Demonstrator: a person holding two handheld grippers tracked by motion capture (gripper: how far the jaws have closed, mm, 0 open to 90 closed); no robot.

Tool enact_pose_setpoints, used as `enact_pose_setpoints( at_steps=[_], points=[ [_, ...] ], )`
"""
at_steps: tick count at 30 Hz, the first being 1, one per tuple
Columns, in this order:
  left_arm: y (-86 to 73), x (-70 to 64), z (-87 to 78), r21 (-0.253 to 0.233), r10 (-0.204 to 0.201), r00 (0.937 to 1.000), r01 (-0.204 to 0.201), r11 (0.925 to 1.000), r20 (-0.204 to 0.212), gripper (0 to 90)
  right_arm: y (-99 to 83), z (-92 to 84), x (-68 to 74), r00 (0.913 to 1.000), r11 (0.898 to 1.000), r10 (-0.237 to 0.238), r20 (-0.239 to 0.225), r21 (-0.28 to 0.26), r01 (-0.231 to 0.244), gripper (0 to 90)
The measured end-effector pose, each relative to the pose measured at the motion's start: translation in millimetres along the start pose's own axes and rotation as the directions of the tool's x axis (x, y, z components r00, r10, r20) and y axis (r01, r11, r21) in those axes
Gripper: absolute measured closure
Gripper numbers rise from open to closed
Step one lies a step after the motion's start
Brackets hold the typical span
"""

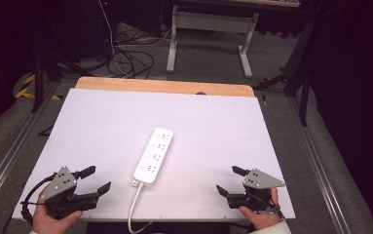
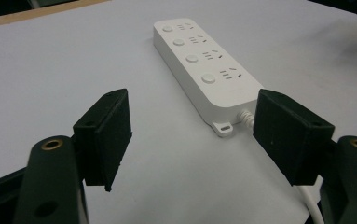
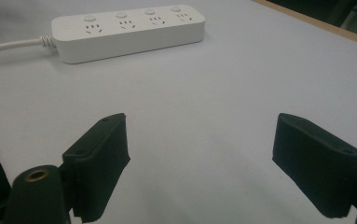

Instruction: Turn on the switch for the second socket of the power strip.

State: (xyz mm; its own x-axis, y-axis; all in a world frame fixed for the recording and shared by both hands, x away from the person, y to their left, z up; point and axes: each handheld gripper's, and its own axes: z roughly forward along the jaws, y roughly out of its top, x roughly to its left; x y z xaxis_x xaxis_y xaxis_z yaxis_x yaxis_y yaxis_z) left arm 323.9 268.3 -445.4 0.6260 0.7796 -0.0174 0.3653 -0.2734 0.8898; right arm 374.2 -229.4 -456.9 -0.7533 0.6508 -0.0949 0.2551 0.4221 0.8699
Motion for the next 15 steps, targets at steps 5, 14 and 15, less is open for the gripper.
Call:
enact_pose_setpoints(
  at_steps=[5, 14, 15],
  points=[
    [3.9, -2.7, -0.4, 0.002, 0.003, 0.9998, -0.003, 1.0000, 0.018, 26.9, 0.1, 0.6, 0.9, 1.0000, 1.000, 0.000, -0.001, 0.001, 0.000, 18.3],
    [15.7, -4.3, 1.5, 0.011, 0.003, 0.9996, -0.003, 0.9999, 0.028, 27.4, 0.2, 1.9, 1.2, 1.0000, 1.000, 0.000, -0.001, 0.005, 0.000, 18.3],
    [17.4, -3.8, 2.1, 0.013, 0.004, 0.9995, -0.004, 0.9999, 0.032, 27.8, 0.3, 2.0, 1.3, 1.0000, 1.000, -0.001, -0.001, 0.007, 0.001, 18.3]
  ],
)
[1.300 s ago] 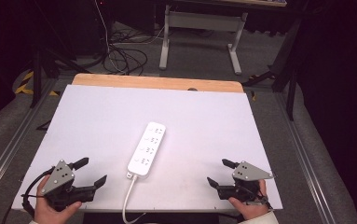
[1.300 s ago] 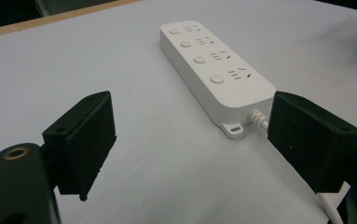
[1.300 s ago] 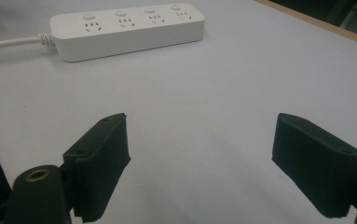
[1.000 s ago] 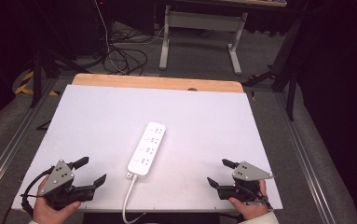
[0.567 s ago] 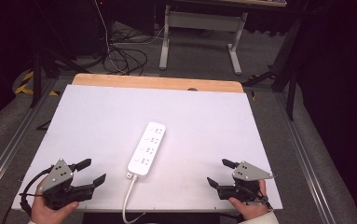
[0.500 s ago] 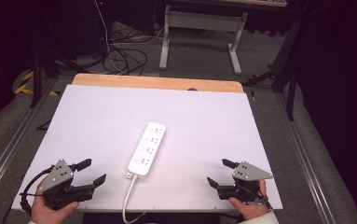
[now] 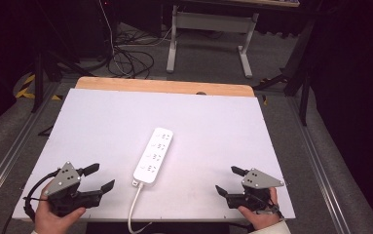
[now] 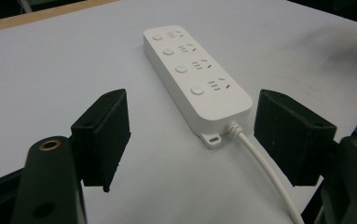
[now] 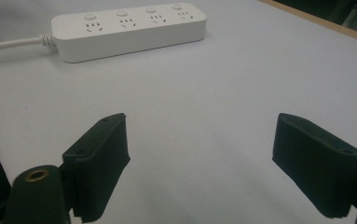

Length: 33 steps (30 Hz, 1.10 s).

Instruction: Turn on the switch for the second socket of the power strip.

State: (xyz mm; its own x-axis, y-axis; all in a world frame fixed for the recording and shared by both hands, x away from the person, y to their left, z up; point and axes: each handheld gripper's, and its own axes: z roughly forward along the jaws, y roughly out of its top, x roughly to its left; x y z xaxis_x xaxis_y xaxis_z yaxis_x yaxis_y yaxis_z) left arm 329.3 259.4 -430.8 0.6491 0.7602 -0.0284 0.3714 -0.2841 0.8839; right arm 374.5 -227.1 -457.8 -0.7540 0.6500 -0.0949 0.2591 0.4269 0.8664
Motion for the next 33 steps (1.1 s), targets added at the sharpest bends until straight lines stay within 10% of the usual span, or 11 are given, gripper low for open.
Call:
enact_pose_setpoints(
  at_steps=[33],
  points=[
    [59.7, -2.6, 65.0, 0.044, 0.005, 0.9972, -0.009, 0.9990, 0.075, 34.3, -0.4, 1.9, 1.1, 0.9999, 1.000, -0.008, -0.009, 0.012, 0.008, 18.6]
  ],
)
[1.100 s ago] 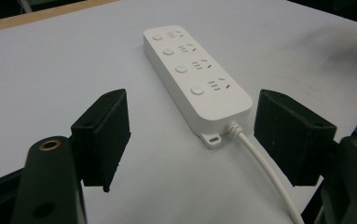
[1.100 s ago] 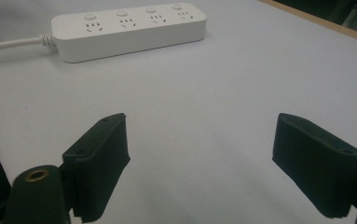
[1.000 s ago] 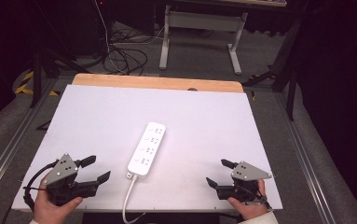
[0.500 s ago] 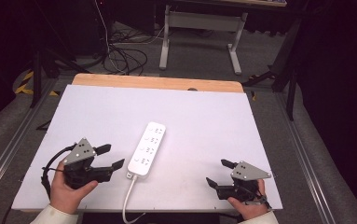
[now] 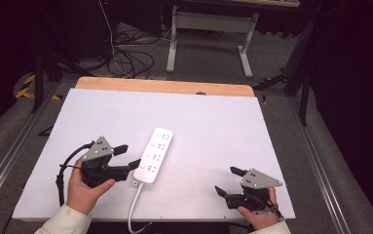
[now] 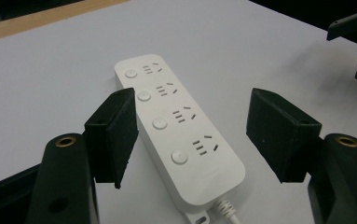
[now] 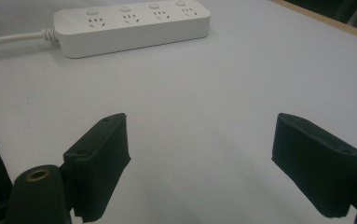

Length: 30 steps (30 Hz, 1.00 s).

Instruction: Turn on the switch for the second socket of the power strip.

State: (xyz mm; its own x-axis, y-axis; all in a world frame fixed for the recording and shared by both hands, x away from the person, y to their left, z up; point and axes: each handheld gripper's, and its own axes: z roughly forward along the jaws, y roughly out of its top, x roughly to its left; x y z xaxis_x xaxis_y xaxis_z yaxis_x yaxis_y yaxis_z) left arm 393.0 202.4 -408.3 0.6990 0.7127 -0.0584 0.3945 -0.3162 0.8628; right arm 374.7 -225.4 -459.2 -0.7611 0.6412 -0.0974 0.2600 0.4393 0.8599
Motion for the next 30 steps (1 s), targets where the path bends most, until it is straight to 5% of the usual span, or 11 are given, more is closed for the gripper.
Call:
enact_pose_setpoints(
  at_steps=[18, 24, 28, 30],
  points=[
    [18.8, -9.7, 34.6, 0.025, 0.027, 0.9986, -0.028, 0.9993, 0.044, 44.4, -0.3, -0.5, -0.2, 0.9999, 1.000, -0.012, 0.003, -0.004, 0.012, 19.3],
    [18.2, -10.4, 38.5, 0.038, 0.038, 0.9989, -0.039, 0.9985, 0.026, 49.5, -0.5, -0.4, -0.4, 0.9999, 1.000, -0.015, 0.000, -0.006, 0.015, 19.6],
    [17.6, -8.9, 39.6, 0.039, 0.044, 0.9988, -0.045, 0.9982, 0.022, 60.4, -0.4, -0.2, 0.2, 0.9999, 1.000, -0.014, -0.003, -0.004, 0.014, 19.8],
    [17.3, -6.9, 41.6, 0.050, 0.047, 0.9988, -0.048, 0.9976, 0.014, 73.6, -0.4, -0.1, 0.2, 0.9999, 1.000, -0.014, -0.003, -0.005, 0.014, 19.9]
  ],
)
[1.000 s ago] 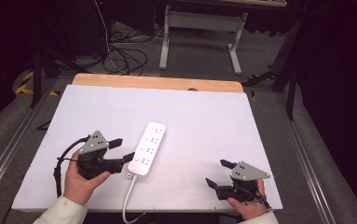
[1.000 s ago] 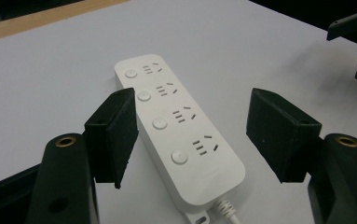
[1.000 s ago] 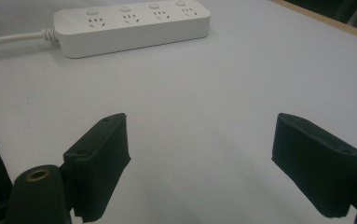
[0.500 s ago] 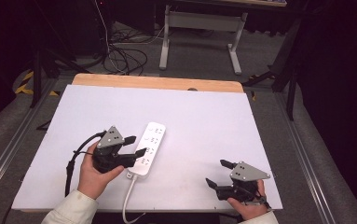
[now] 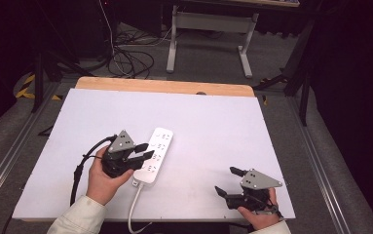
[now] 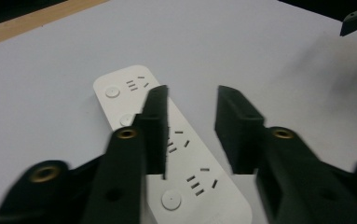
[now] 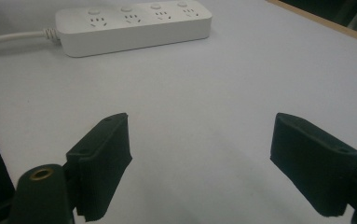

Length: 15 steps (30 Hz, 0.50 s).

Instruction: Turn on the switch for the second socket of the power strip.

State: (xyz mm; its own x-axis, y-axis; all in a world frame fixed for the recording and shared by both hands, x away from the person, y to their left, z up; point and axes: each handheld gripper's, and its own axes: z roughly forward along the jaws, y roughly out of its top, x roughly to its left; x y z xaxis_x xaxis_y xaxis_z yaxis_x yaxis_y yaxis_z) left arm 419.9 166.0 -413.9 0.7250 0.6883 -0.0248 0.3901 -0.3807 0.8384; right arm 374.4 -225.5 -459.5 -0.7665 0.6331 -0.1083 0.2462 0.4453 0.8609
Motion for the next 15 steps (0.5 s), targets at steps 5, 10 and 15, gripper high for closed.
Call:
enact_pose_setpoints(
  at_steps=[5, 10, 15],
  points=[
    [0.1, 3.1, 7.1, 0.023, -0.014, 0.9997, 0.014, 0.9996, 0.020, 90.0, -0.1, 0.4, 0.1, 1.0000, 1.000, -0.002, -0.002, 0.001, 0.002, 20.2],
    [-1.0, 4.8, 16.5, 0.056, -0.005, 0.9999, 0.005, 0.9984, 0.011, 90.0, -0.3, 0.4, -0.1, 1.0000, 1.000, -0.003, -0.004, 0.000, 0.003, 20.2],
    [-3.2, 9.2, 26.0, 0.099, -0.020, 0.9998, 0.020, 0.9949, -0.003, 90.0, -0.1, 0.2, 0.2, 1.0000, 1.000, -0.006, -0.007, 0.002, 0.006, 20.2]
  ],
)
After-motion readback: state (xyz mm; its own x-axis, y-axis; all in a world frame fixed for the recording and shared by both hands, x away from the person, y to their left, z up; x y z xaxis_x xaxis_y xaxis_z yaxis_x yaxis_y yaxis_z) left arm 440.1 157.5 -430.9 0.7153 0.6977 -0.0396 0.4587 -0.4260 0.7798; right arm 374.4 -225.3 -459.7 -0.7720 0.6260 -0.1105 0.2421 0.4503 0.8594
